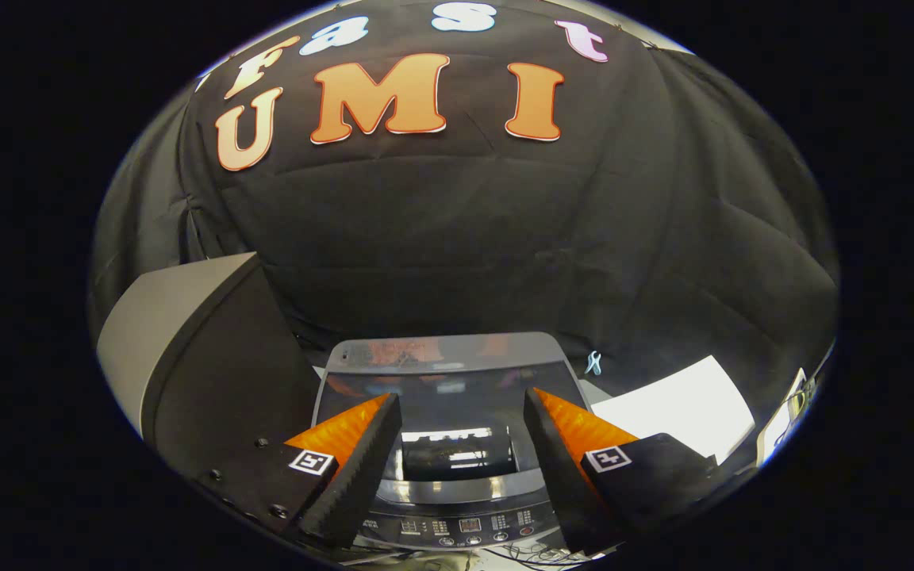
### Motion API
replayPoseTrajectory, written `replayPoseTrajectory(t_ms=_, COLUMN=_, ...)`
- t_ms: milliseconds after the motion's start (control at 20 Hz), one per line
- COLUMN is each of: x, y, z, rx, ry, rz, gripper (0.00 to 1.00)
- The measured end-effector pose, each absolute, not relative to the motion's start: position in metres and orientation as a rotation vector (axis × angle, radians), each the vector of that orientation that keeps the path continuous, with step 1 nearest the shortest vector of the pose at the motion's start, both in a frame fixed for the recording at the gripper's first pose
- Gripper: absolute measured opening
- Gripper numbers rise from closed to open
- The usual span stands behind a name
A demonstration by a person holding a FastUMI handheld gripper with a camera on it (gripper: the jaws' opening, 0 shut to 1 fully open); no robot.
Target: Put the clothes into the washing machine and then close the washing machine lid.
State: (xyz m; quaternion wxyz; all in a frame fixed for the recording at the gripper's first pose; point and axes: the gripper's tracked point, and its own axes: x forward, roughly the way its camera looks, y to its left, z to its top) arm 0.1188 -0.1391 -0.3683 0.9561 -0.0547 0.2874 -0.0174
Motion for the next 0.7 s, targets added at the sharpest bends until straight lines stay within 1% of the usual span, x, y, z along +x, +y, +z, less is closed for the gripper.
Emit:
replayPoseTrajectory(t_ms=300, x=0.124, y=-0.15, z=-0.345, rx=-0.098, ry=0.554, rz=-0.066, gripper=0.99)
replayPoseTrajectory(t_ms=500, x=0.135, y=-0.15, z=-0.298, rx=-0.065, ry=0.481, rz=-0.069, gripper=0.99)
replayPoseTrajectory(t_ms=700, x=0.146, y=-0.147, z=-0.235, rx=-0.052, ry=0.388, rz=-0.065, gripper=0.99)
